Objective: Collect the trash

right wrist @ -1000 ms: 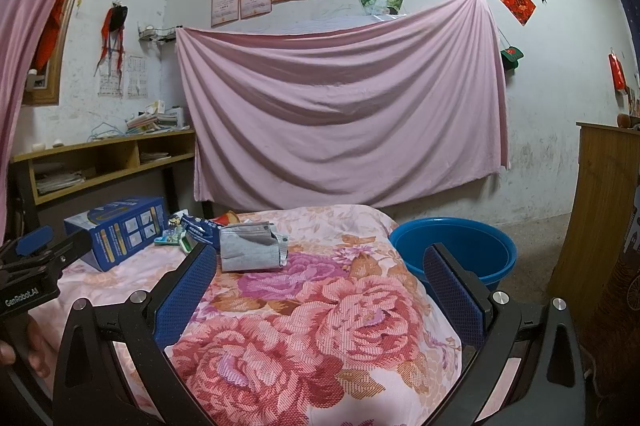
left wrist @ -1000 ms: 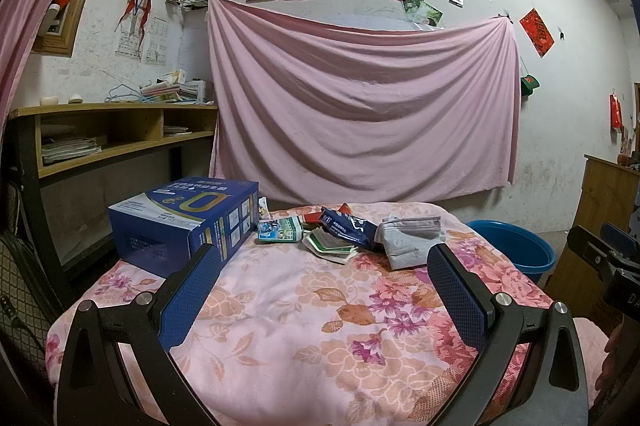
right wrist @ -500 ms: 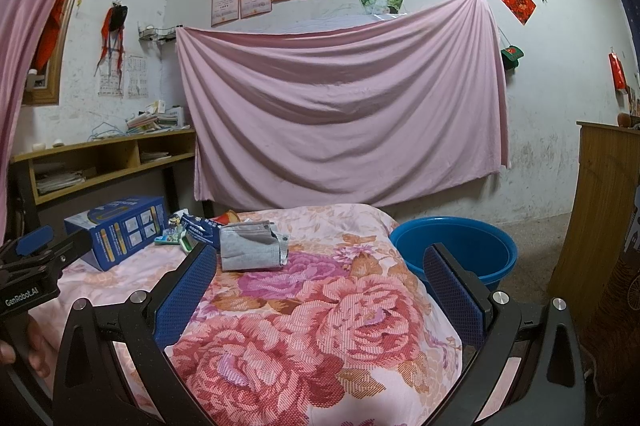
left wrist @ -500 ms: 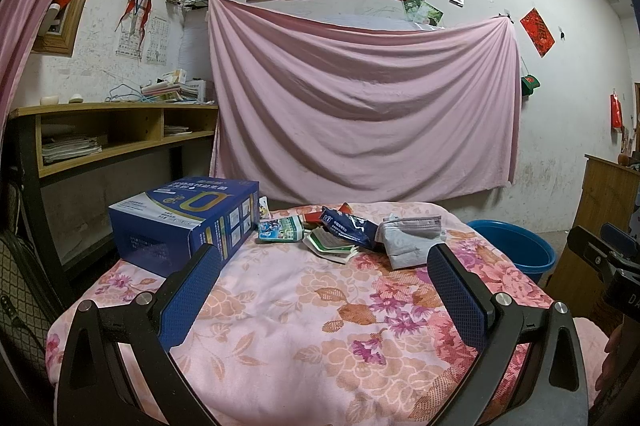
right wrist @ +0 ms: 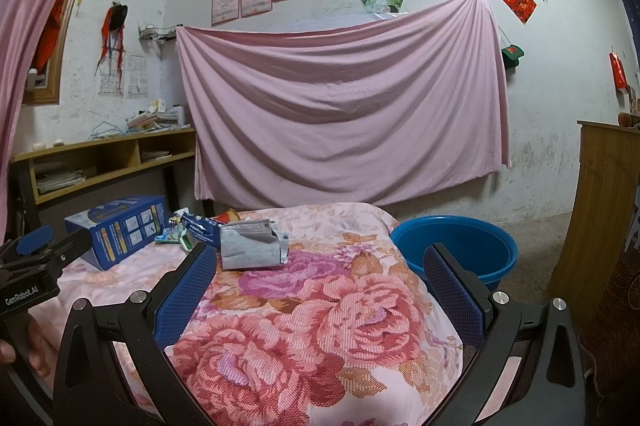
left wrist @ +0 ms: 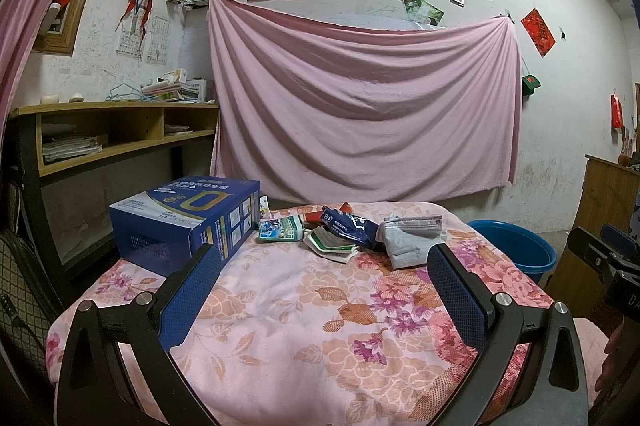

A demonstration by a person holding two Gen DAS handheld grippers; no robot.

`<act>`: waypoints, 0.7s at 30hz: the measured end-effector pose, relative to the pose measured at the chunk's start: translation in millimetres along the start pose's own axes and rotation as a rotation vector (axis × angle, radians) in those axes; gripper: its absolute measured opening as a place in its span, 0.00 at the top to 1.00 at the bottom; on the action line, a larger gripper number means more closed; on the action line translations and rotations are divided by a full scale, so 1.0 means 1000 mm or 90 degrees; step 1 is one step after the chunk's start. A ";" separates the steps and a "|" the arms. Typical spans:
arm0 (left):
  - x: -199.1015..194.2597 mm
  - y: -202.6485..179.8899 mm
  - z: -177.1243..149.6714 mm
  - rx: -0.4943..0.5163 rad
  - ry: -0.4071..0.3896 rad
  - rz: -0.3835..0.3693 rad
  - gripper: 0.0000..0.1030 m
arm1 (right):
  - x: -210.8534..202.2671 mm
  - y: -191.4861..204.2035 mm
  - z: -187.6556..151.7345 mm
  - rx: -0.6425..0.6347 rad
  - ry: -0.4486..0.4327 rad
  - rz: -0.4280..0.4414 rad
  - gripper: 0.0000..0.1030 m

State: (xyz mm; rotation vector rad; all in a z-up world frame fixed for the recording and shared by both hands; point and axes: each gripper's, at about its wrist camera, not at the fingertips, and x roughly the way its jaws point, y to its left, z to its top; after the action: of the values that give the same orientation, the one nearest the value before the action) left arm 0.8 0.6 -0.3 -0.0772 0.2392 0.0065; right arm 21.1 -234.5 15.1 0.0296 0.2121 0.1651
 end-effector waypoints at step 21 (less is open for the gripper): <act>0.032 0.024 0.041 -0.035 -0.071 0.006 0.02 | 0.037 0.018 0.048 -0.035 -0.077 0.026 0.00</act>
State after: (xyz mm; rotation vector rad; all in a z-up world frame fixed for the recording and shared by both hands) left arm 41.5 27.1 29.9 -0.1295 0.1278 0.0263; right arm 63.7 -211.3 55.2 -0.0105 0.0870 0.2085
